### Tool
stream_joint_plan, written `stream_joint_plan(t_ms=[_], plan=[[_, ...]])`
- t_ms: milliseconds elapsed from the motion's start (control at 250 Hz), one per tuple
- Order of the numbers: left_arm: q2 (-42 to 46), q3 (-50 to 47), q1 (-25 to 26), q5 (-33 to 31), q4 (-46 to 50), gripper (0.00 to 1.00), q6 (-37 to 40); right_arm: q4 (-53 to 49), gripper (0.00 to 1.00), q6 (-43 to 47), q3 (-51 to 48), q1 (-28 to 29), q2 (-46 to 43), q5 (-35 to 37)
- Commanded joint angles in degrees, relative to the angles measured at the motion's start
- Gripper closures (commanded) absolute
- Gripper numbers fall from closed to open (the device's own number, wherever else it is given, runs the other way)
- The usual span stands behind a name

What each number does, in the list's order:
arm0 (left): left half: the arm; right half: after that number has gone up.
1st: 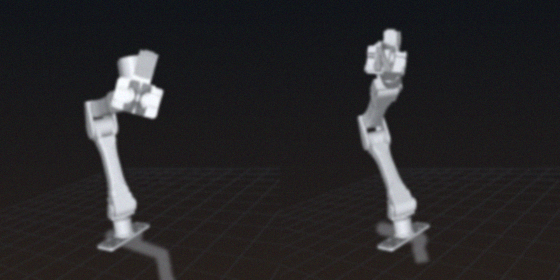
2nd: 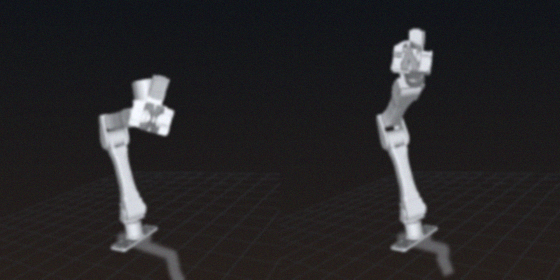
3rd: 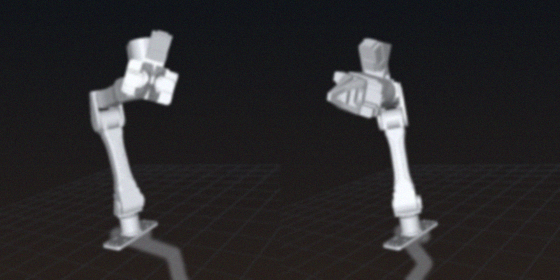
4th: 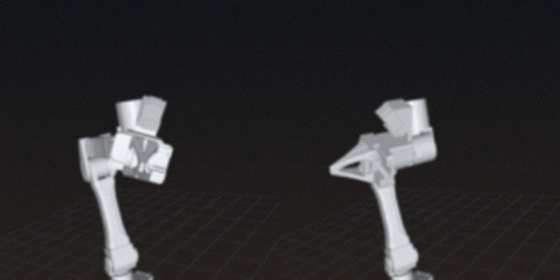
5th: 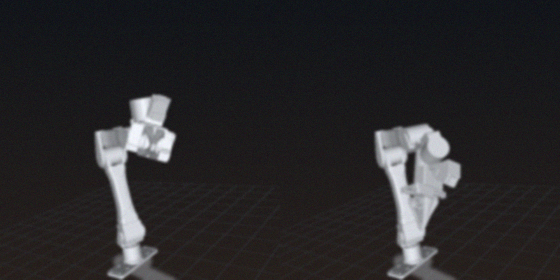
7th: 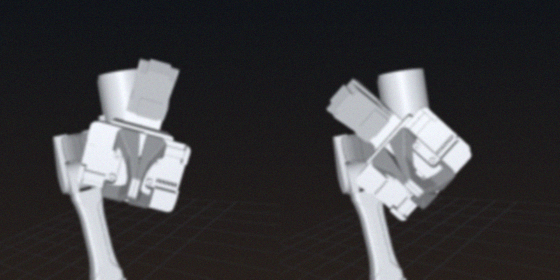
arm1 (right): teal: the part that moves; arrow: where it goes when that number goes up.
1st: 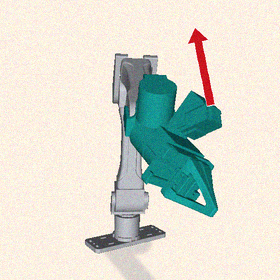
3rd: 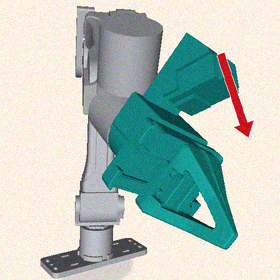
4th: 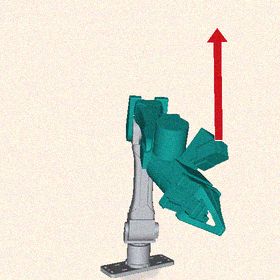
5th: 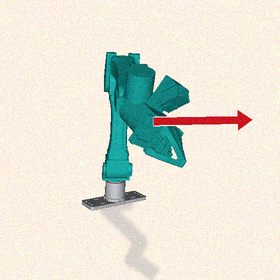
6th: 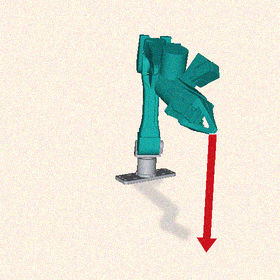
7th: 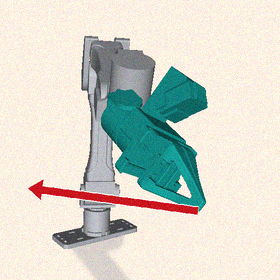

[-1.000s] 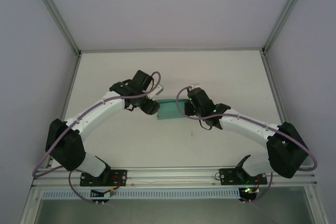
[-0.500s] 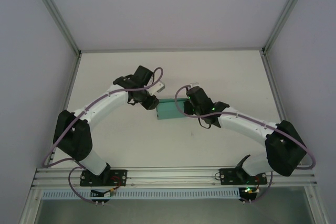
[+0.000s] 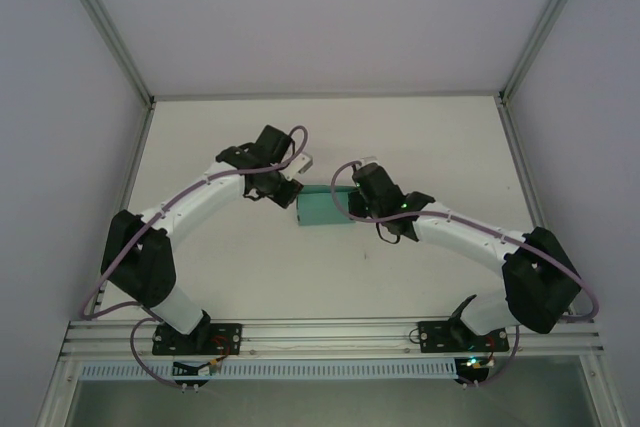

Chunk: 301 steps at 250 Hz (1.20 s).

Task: Assemble paper box

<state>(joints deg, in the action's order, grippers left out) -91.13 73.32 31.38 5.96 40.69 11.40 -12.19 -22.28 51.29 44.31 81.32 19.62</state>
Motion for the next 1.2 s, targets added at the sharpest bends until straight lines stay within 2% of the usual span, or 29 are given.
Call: stream_joint_plan(t_ms=[0,92,128,208,363,647,886,1086,1198], plan=[[2.62,-1.48,1.82,-4.58,-0.96,1.00,-12.93,-11.86,1.00,-2.64,-1.72,1.24,2.97,-0.66],[3.28,-2.73,3.64,-5.87,0.57,1.00,-20.71,-13.75,1.00,-5.48,-1.24,1.43,3.44,0.36],[3.62,-3.27,4.52,-5.87,1.03,1.00,-22.22,-14.49,1.00,-6.46,-0.98,1.60,3.58,0.85],[4.16,-4.46,7.05,-10.91,1.20,1.00,-25.95,-15.72,1.00,-8.53,-0.45,2.06,3.52,2.25],[2.07,-5.02,8.90,-14.05,0.20,1.00,-33.32,-16.74,1.00,-11.66,-0.53,2.85,2.52,3.48],[0.42,-6.59,10.00,-12.55,-0.64,1.00,-42.91,-17.99,1.00,-14.50,-0.40,4.45,2.91,5.05],[1.20,-10.55,10.49,-13.15,-2.40,1.00,-44.78,-17.82,1.00,-14.47,-0.31,5.22,2.91,5.44],[1.48,-15.27,11.82,-15.59,-4.44,1.00,-41.09,-15.56,1.00,-13.49,-2.43,5.42,1.79,6.12],[0.54,-18.90,13.72,-16.70,-7.63,1.00,-39.66,-10.30,1.00,-12.40,-6.12,6.00,0.45,6.45]])
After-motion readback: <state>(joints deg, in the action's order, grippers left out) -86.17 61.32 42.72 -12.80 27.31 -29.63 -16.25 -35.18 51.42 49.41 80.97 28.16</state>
